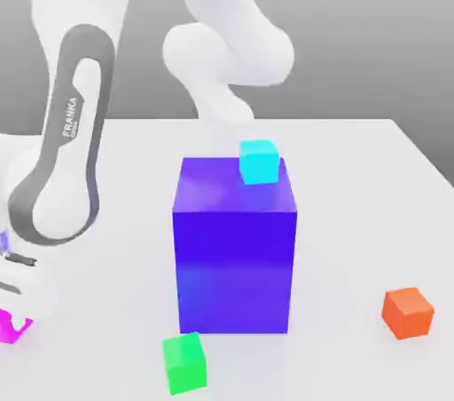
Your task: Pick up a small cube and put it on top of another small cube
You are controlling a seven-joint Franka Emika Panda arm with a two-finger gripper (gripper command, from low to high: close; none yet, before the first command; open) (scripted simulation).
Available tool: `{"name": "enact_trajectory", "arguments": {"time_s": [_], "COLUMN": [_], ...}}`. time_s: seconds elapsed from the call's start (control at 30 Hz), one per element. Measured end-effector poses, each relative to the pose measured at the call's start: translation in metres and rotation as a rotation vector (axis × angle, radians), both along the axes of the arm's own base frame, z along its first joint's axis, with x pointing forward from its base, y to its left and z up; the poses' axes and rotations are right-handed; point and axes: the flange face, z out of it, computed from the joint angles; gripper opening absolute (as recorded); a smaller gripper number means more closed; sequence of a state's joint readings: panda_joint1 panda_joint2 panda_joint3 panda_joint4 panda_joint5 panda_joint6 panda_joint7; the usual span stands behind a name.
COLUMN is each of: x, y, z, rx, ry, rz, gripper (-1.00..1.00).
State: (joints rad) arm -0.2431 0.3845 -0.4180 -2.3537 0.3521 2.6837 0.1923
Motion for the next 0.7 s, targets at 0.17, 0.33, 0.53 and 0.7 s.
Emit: {"name": "enact_trajectory", "arguments": {"time_s": [0.17,0.33,0.53,0.7], "x": [0.041,0.065,0.067,0.066], "y": [0.091,0.205,0.270,0.270], "z": [0.029,0.051,0.024,0.003], "rx": [0.013,0.011,0.001,0.001], "ry": [0.002,0.003,0.000,0.001], "rz": [0.285,0.636,0.840,0.841], "gripper": [-1.00,-1.00,-1.00,1.00]}}
